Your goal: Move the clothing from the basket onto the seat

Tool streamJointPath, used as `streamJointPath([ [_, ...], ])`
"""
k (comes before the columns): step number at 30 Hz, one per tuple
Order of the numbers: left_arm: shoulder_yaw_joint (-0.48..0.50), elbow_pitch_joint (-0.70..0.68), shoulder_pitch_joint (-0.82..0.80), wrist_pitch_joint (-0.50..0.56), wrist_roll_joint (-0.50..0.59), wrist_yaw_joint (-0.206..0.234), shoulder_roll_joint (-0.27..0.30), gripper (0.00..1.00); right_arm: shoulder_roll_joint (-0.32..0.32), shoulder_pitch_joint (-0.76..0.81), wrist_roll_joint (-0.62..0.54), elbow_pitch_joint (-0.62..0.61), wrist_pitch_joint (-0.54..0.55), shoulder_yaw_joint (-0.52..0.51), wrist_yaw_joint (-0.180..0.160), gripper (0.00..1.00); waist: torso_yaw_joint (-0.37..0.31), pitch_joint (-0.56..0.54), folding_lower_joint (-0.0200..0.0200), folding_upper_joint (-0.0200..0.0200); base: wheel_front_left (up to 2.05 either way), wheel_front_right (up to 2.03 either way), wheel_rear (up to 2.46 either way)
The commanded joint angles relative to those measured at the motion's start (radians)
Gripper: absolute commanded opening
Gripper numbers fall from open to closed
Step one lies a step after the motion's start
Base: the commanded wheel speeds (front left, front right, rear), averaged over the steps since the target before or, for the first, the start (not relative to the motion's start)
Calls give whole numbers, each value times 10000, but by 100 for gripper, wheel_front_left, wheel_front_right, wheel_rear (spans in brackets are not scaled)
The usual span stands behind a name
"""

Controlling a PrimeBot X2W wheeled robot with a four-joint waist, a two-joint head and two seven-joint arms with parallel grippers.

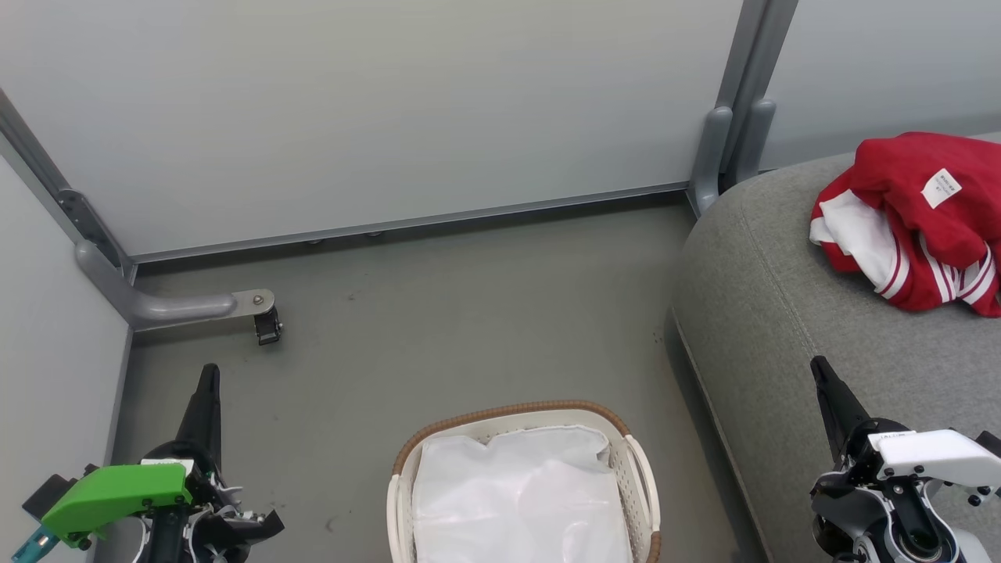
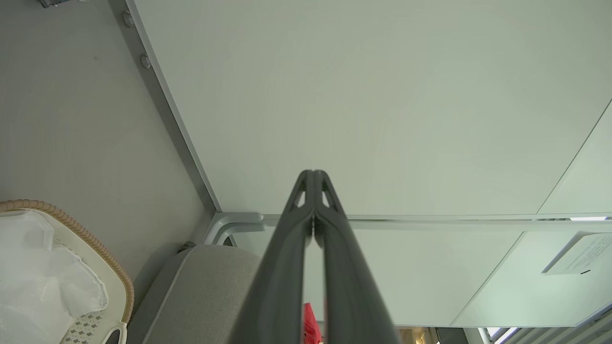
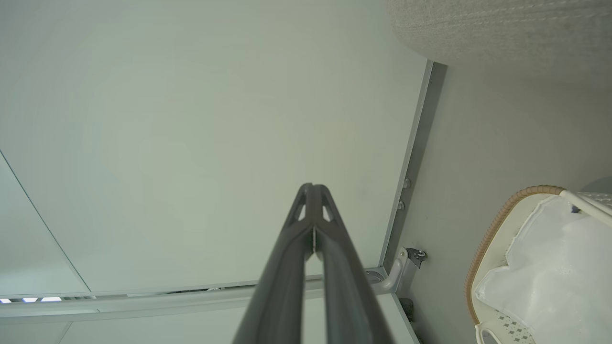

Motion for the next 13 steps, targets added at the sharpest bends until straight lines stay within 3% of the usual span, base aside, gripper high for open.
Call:
streamJointPath([
  [1,29,-20,-105,46,-31,-62,27,0,-56,-88,34,-27,28,-21,0,0,0,0,0,37,0,0,0],
  [13,30,-21,-105,48,-29,-62,25,0,-56,-88,34,-27,27,-21,0,0,0,0,0,37,0,0,0],
])
